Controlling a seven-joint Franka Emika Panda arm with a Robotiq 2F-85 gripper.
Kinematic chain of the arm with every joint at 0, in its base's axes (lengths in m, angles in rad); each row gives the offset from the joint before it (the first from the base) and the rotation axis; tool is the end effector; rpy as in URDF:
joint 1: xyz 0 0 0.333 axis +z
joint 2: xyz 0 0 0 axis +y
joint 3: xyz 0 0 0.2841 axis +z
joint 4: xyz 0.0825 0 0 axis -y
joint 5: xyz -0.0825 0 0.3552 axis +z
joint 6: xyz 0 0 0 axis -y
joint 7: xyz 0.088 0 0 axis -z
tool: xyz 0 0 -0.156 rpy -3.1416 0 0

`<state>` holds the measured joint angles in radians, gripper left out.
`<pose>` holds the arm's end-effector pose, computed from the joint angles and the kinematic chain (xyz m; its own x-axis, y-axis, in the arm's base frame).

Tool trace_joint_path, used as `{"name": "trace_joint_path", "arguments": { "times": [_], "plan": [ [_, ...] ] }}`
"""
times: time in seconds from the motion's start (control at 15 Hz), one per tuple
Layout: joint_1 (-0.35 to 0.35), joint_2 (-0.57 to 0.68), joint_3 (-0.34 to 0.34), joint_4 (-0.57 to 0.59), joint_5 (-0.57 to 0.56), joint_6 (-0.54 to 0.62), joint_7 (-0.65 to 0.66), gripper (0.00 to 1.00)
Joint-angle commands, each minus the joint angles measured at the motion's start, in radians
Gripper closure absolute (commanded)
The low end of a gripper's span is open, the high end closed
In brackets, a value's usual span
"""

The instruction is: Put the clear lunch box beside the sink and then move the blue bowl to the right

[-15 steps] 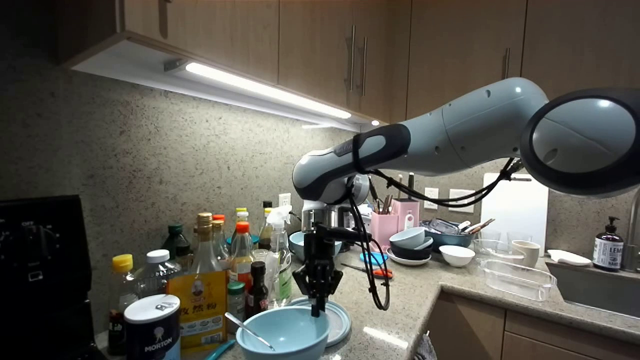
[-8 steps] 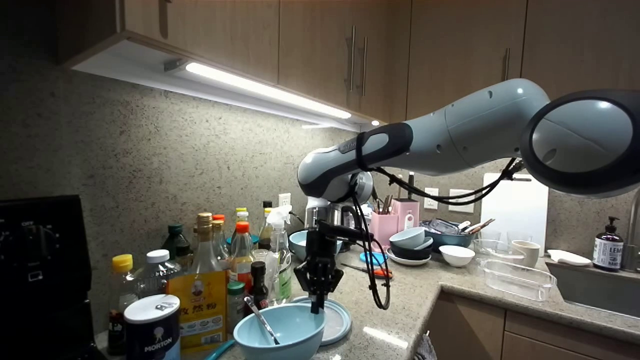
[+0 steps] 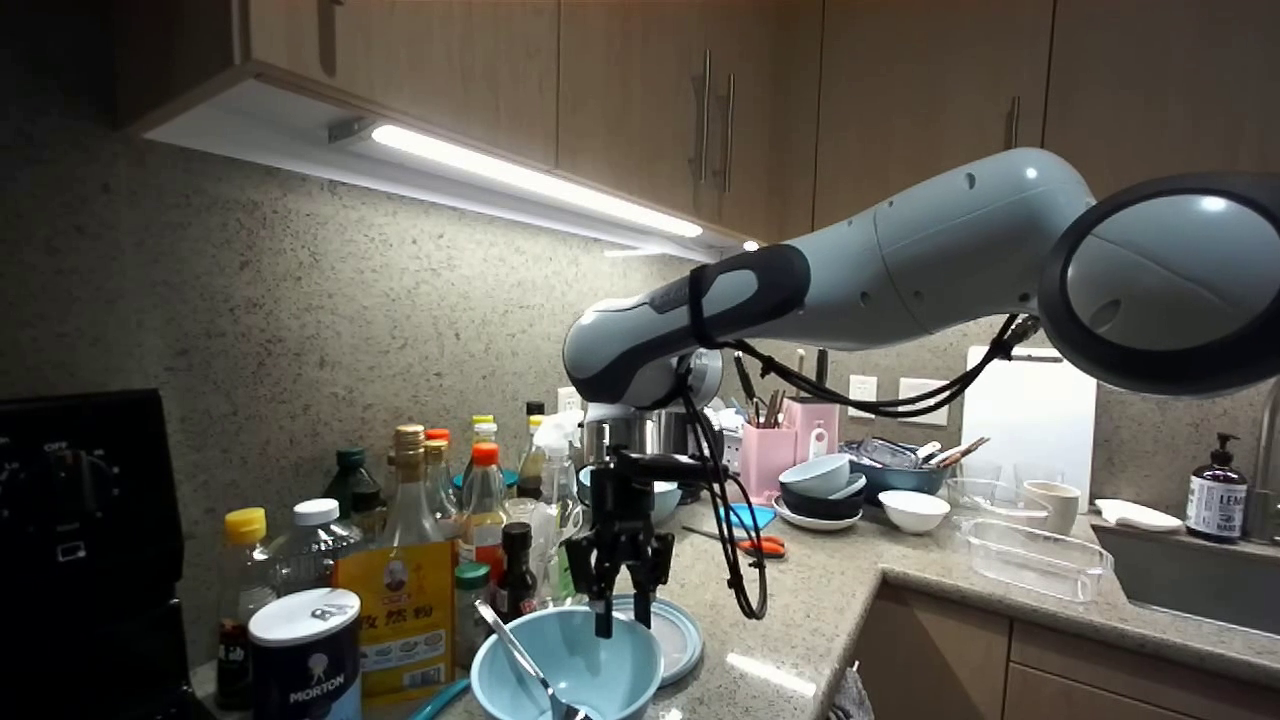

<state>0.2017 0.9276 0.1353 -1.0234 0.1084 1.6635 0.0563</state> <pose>0.6432 0.2173 0.2138 0.9279 0.2338 -0.2905 0.1831 -0.9643 -0.1913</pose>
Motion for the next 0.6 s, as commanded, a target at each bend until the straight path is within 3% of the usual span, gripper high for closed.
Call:
{"name": "trace_joint_path", "arguments": {
  "times": [0.0,0.2,0.47,0.53],
  "plan": [
    [0.009,0.006,-0.008,0.005,-0.027,-0.002,-0.020,0.17],
    [0.011,0.028,-0.022,0.014,-0.040,0.023,-0.015,0.01],
    [0.011,0.077,-0.036,0.045,-0.052,0.024,-0.014,0.00],
    [0.011,0.089,-0.036,0.054,-0.052,0.022,-0.016,0.25]
  ]
}}
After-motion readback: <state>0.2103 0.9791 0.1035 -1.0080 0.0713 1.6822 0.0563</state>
